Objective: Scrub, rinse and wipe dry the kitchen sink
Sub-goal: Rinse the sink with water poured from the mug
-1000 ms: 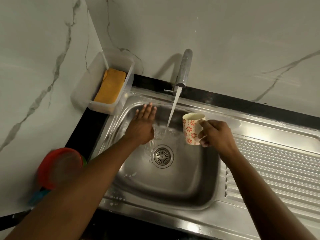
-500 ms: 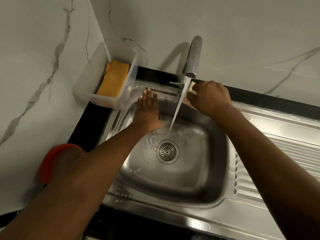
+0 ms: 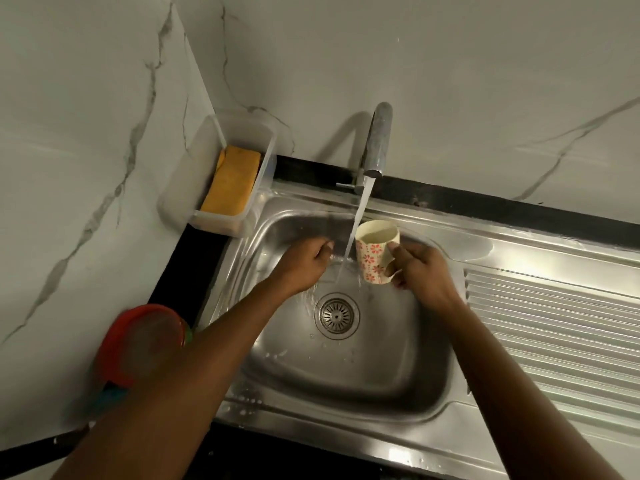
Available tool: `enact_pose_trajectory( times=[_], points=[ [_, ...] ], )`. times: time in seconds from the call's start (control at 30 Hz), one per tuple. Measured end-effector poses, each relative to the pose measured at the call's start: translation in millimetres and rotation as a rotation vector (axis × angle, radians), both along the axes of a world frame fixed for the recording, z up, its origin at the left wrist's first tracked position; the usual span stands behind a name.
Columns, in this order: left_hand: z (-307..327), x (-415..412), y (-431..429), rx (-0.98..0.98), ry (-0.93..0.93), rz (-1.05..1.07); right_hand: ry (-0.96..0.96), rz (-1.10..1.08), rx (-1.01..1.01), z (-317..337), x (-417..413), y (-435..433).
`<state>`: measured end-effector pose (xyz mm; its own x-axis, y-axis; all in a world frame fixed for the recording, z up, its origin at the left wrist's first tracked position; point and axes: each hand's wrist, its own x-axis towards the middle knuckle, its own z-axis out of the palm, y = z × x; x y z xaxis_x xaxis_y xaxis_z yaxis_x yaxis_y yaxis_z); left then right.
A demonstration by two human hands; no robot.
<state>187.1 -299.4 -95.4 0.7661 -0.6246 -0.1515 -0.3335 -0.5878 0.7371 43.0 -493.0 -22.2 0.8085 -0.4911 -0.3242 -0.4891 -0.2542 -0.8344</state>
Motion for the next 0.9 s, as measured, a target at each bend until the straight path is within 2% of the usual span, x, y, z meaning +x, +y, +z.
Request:
enact_pose_trajectory(
  times=[0.1,0.23,0.5,0.9],
  points=[
    [16,-9,-5,-0.142,0.168,0.152,-0.088,-0.042,0.225,-2,-6,19],
    [30,-17,-6,-0.249,0.258,0.275,-0.205,-0.04,0.336,7,-7,36],
    [59,-24,-5,-0.419,0.39,0.484,-0.31,-0.053,0.341,31,-3,42],
    [86,-25,-5,-0.406,0.337,0.457,-0.355,-0.018,0.301,58,9,41]
  ],
)
